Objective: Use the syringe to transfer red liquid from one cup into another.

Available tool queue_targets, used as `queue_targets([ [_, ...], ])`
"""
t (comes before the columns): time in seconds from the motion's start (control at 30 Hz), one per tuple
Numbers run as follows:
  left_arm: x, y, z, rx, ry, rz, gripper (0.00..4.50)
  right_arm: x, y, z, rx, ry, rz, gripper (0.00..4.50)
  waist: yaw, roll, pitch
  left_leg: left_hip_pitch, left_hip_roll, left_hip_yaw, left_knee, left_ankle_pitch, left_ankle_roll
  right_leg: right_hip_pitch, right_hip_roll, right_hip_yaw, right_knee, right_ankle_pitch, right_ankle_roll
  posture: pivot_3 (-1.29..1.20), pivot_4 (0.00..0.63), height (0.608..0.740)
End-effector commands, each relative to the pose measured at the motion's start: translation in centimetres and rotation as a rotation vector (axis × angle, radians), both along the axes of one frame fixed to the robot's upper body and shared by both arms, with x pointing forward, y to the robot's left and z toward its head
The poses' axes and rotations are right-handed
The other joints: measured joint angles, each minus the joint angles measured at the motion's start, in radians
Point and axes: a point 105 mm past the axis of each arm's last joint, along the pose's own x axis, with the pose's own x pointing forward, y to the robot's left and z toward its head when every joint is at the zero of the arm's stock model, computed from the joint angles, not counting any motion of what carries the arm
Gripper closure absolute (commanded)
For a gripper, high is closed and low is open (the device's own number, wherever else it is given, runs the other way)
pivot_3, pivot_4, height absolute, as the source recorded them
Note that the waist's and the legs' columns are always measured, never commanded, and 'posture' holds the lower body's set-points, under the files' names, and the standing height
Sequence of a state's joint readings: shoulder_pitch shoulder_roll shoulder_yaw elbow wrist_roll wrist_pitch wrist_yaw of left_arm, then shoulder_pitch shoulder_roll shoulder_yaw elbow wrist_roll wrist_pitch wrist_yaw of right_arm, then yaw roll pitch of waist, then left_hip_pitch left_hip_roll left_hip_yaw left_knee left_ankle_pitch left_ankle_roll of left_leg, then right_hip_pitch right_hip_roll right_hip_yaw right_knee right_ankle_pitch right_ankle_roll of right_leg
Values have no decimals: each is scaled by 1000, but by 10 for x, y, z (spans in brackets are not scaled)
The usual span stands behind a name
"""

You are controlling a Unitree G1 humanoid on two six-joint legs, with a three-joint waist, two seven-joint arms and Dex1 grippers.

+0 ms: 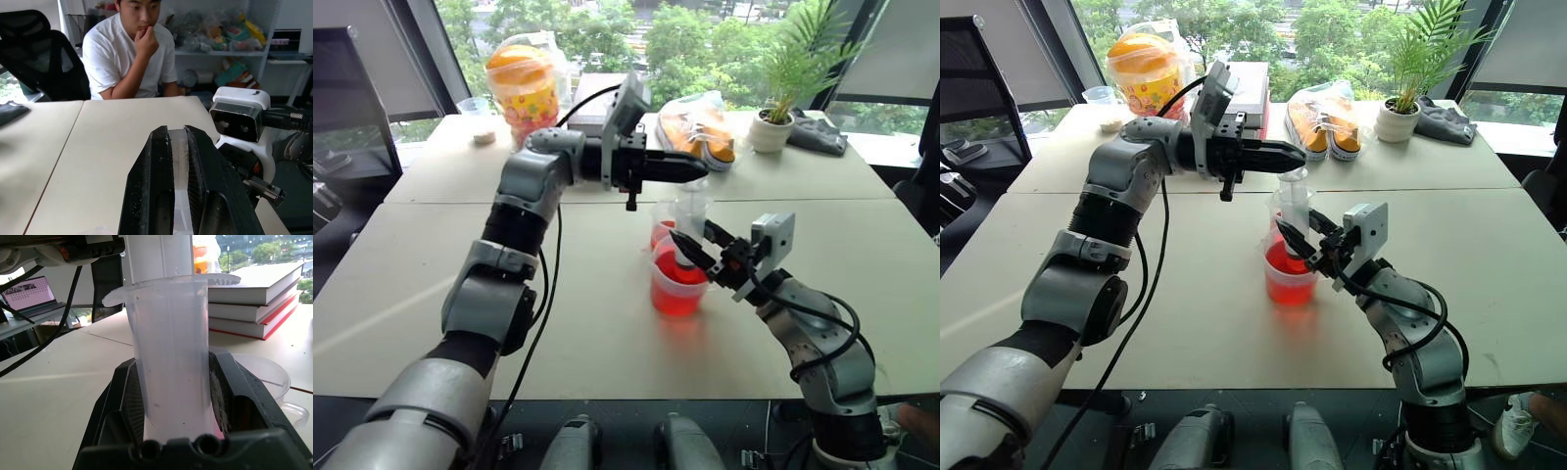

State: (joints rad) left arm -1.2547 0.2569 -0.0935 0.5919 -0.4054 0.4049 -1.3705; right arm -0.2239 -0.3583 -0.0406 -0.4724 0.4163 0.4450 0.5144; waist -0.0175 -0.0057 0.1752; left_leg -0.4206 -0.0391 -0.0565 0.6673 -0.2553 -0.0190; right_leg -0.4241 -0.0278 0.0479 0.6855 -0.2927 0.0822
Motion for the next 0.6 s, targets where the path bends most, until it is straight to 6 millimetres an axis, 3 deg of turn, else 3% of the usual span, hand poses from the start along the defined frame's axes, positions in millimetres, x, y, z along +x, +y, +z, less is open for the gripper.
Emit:
queue_targets([
  [0.03, 1, 7, 29, -76, -87, 53, 3296, -12, 14, 23, 0, -76, 81, 3016, -1, 0, 0, 0, 0, 0, 0, 0, 0, 0, 0, 0, 0, 0, 0, 0, 150, 740],
  [0.23, 0, 11, 25, -61, -83, 50, 202, -13, 12, 39, 2, -104, 82, 3016, 1, 0, 0, 0, 0, 0, 0, 0, 0, 0, 0, 0, 0, 0, 0, 0, 150, 740],
  [0.6, 3, 53, 27, -61, -75, 132, 66, -10, 5, 51, 27, -105, 68, 3016, -2, 0, 0, 0, 0, 0, 0, 0, 0, 0, 0, 0, 1, 0, 0, 0, 150, 740],
])
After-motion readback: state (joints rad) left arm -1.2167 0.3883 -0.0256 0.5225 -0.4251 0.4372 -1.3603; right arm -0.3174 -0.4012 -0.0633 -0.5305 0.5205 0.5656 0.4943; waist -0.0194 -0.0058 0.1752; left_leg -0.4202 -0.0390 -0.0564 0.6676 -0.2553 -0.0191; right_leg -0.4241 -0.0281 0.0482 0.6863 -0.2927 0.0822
